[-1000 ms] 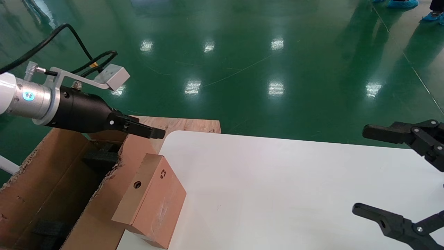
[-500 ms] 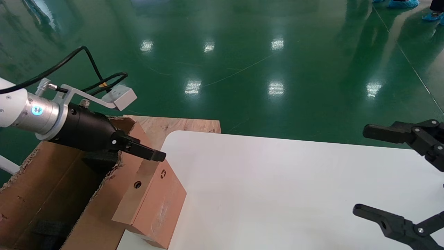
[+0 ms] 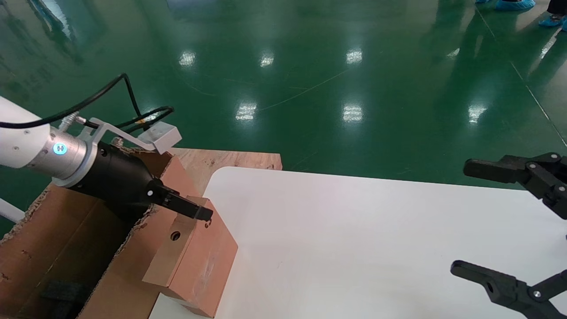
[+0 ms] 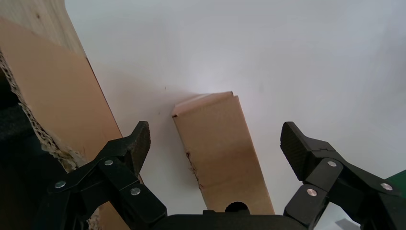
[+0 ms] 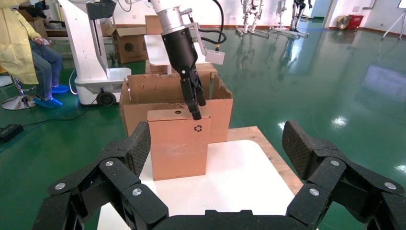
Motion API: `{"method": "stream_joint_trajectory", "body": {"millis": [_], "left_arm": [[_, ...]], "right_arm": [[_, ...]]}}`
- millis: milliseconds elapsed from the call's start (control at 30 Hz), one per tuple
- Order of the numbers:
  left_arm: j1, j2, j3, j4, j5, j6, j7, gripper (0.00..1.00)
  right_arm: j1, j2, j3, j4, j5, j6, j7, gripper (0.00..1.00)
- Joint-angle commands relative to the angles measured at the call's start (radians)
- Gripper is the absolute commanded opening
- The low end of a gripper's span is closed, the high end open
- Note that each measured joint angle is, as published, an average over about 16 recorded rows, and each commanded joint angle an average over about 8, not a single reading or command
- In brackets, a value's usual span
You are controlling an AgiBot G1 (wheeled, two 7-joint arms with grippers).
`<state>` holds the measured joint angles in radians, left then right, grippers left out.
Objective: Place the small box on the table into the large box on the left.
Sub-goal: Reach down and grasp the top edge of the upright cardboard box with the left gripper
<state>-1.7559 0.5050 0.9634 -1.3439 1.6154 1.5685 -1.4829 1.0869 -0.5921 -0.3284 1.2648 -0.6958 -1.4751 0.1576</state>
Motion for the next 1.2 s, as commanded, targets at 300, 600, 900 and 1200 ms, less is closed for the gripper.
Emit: {"method": "stream_joint_trajectory", "body": {"millis": [300, 600, 900, 1200], "left_arm": [[-0.039, 0.027, 0.107, 0.000, 0.006, -0.007, -0.043, 1.00], [-0.042, 0.037, 0.174, 0.001, 0.017, -0.022, -0.076, 1.00], [-0.042, 0.039, 0.202, 0.002, -0.001, -0.033, -0.094, 1.00], [-0.046, 0.038, 0.212, 0.002, -0.014, -0.041, -0.095, 1.00]], "right_arm": [[0.000, 0.000, 0.000, 0.000, 0.000, 0.000, 0.000, 1.00], [0.000, 0.000, 0.000, 0.000, 0.000, 0.000, 0.000, 1.00], [0.000, 0.000, -0.001, 0.000, 0.000, 0.000, 0.000, 1.00], [0.000, 0.000, 0.000, 0.000, 0.001, 0.000, 0.000, 1.00]]}}
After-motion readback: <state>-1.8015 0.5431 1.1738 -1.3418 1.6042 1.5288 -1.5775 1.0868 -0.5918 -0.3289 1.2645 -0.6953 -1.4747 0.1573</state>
